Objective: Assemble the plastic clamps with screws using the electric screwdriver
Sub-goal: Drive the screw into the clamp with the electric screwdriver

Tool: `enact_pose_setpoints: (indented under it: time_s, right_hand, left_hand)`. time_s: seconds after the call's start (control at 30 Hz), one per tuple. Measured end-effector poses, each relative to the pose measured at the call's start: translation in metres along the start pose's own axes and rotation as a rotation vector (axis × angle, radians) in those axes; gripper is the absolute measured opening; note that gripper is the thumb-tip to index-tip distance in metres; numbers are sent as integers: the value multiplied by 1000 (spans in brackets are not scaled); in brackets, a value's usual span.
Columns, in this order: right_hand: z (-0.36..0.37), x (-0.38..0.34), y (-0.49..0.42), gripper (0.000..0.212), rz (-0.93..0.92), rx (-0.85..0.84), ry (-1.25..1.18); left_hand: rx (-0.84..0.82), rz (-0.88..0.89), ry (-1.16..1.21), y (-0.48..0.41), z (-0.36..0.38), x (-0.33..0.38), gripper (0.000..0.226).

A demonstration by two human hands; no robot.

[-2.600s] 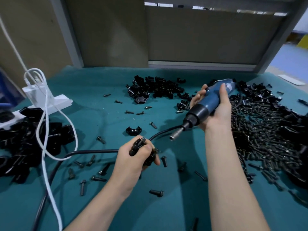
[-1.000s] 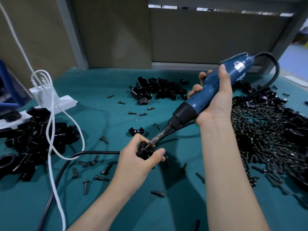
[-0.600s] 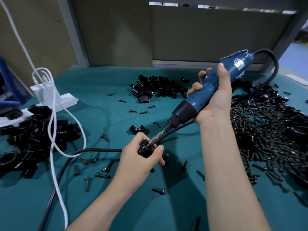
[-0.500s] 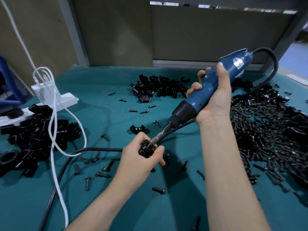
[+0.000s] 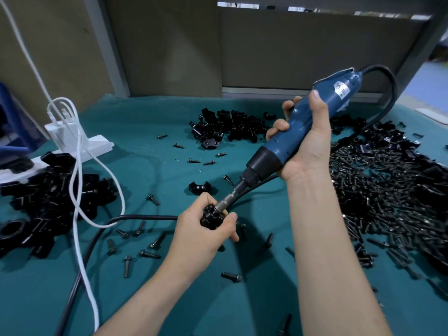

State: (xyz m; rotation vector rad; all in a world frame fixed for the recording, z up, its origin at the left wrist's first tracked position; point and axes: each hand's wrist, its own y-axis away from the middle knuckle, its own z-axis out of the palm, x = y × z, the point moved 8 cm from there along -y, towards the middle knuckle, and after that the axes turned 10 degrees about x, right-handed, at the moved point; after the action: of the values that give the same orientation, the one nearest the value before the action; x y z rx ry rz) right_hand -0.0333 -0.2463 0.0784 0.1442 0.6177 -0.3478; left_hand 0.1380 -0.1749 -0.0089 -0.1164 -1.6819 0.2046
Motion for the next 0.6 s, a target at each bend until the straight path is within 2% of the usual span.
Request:
enact_pose_setpoints:
  time_s: [0.6]
  right_hand:
    - [-4,5,-3,17,33,-4,10]
  left_hand:
    - [-42,4,-39,-2,3,-6,16]
